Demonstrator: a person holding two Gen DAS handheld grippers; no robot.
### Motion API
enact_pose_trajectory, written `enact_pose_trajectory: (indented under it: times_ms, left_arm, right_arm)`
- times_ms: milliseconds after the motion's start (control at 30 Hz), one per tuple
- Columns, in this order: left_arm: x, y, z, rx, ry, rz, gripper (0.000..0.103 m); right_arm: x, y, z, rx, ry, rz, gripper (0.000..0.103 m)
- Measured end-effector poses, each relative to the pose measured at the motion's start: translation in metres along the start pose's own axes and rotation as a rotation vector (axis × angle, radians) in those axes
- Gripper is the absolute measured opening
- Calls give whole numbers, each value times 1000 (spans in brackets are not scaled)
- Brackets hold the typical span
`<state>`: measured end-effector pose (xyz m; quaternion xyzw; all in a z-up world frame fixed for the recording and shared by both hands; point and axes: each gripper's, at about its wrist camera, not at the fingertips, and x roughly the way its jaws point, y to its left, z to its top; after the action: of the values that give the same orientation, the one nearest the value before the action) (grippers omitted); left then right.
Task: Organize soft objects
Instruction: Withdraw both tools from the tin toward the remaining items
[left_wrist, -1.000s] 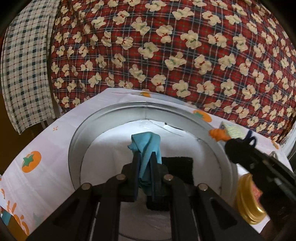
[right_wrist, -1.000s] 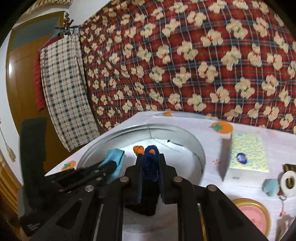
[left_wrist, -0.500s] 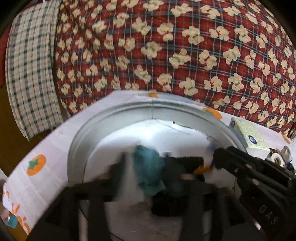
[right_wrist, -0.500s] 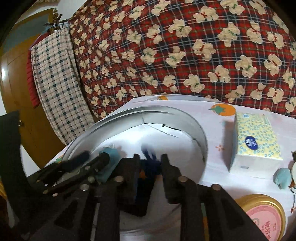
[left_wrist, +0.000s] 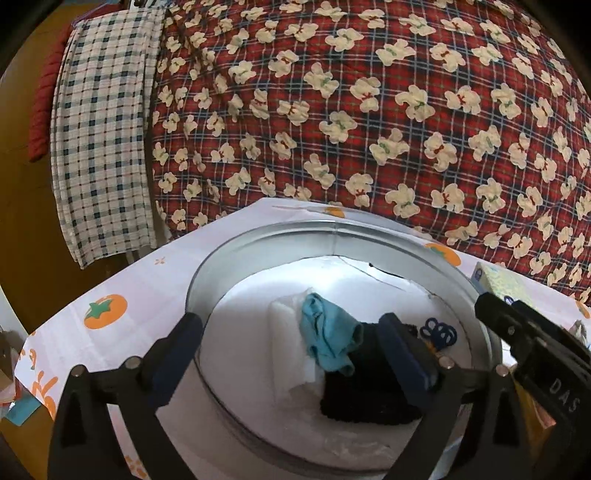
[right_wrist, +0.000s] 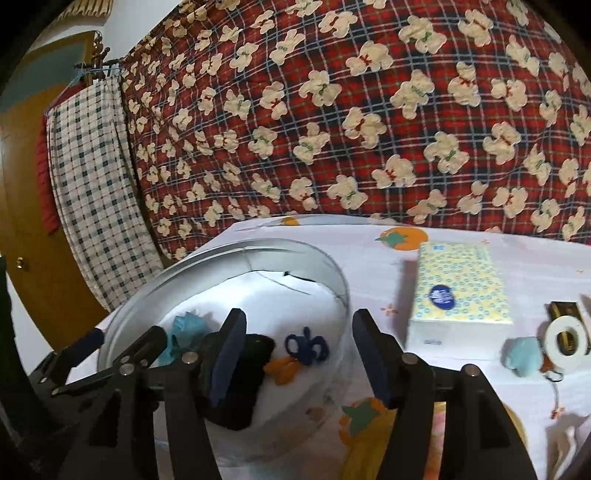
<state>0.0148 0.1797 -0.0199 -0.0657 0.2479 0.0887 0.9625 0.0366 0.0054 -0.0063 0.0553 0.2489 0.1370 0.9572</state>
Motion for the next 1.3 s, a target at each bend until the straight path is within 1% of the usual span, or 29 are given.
enact_pose_trajectory:
  times_ms: [167, 300, 467, 800, 1033, 1300]
  left_arm:
    - [-8, -3, -3, -15, -10, -10, 98]
    - [-19, -7, -7, -22, -51, -3, 98]
    - [-31, -16, -10, -13, -94, -9, 98]
    - [-48, -39, -20, 1, -122, -49, 98]
    - [-59, -58, -26, 35, -134, -68, 98]
    - [-70, -86, -34, 68, -128, -121, 98]
  right_arm:
    - [-9, -11, -3, 5, -13, -37, 62]
    - [-18, -20, -4, 12, -34, -64, 62]
    - [-28, -26, -8, -11, -50, -115, 62]
    - [-52, -52, -20, -37, -56, -206, 62]
    - [-68, -74, -24, -9, -66, -232, 62]
    - [-86, -99, -27, -5, -72, -277, 62]
